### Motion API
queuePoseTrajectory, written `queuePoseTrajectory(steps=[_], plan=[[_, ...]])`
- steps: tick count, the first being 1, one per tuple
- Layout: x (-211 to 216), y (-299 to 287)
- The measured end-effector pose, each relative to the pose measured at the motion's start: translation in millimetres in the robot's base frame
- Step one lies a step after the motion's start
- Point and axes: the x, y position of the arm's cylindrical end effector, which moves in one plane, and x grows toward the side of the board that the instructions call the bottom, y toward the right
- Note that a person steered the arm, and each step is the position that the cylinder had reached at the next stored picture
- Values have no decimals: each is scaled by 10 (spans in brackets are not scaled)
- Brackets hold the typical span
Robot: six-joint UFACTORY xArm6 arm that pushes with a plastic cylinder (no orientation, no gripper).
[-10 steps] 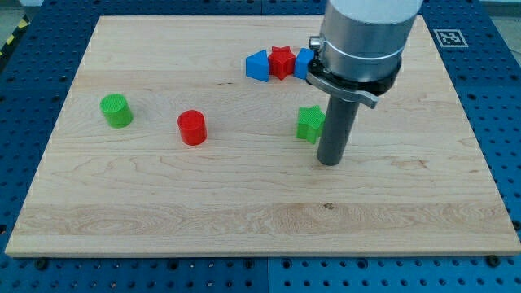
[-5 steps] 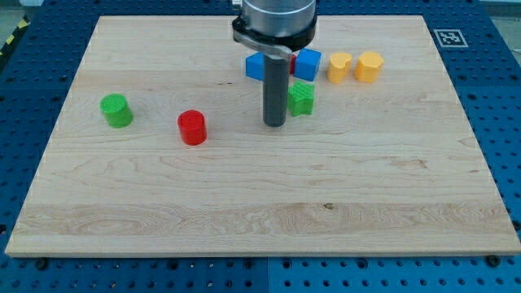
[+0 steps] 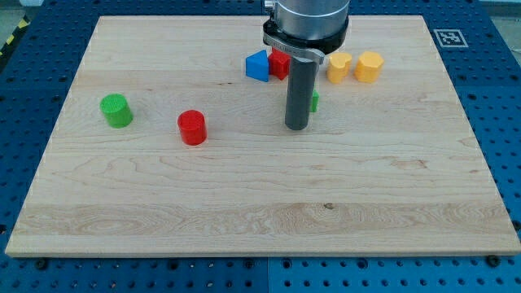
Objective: Push the green star below to the blue cube
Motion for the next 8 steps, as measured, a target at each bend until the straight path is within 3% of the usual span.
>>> queuePoseTrajectory(steps=[4, 6, 8], plan=[[-246, 83], [-209, -315], [-268, -261]])
